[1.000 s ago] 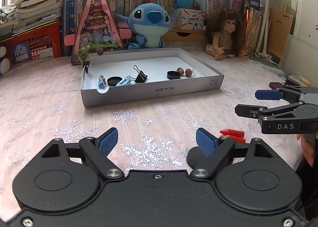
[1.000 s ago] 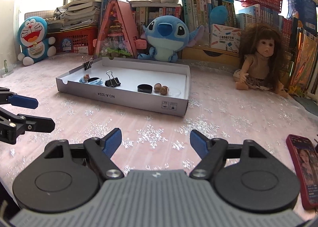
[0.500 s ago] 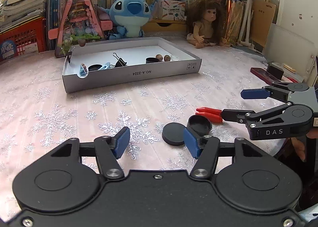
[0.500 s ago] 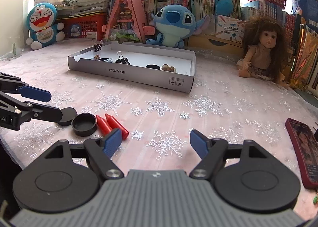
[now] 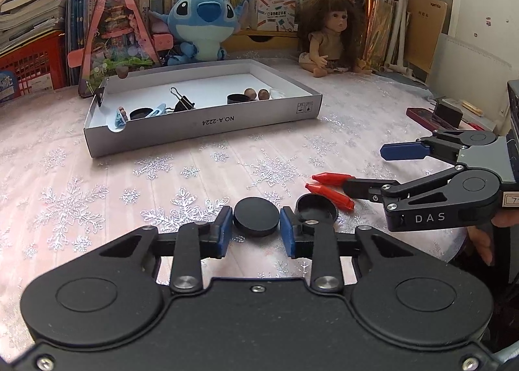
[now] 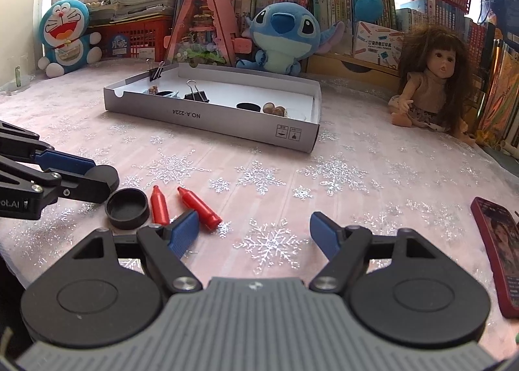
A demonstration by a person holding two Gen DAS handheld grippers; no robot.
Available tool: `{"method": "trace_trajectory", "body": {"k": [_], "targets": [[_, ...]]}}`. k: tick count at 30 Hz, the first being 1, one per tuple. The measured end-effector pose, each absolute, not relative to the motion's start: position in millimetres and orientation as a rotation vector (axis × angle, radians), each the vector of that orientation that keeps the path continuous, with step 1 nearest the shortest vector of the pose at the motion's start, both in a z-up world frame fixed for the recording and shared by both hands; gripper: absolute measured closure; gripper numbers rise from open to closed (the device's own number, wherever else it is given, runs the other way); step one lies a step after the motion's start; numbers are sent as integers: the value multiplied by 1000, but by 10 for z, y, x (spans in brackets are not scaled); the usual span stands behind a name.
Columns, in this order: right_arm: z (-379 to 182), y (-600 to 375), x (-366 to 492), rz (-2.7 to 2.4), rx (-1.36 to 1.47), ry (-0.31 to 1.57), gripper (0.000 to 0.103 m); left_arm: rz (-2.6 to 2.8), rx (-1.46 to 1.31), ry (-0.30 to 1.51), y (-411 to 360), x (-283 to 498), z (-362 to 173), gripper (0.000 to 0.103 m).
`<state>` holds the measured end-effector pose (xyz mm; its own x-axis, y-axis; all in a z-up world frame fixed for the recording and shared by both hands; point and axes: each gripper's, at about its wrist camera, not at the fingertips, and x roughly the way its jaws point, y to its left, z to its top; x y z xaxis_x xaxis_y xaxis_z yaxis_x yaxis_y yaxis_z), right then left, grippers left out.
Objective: Organize rigid objects
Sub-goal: 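Grasp a black round lid with the left tool while the right tool grasps a red crayon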
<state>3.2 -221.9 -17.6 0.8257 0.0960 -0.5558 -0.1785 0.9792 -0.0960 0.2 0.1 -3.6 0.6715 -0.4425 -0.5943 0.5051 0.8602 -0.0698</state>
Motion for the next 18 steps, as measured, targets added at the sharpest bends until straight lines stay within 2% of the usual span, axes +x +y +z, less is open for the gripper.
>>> {"method": "trace_trajectory", "body": {"k": [18], "targets": [[-168,-2337,65,106,-128,592,18,-456,77,643,95,120,-55,73]]}}
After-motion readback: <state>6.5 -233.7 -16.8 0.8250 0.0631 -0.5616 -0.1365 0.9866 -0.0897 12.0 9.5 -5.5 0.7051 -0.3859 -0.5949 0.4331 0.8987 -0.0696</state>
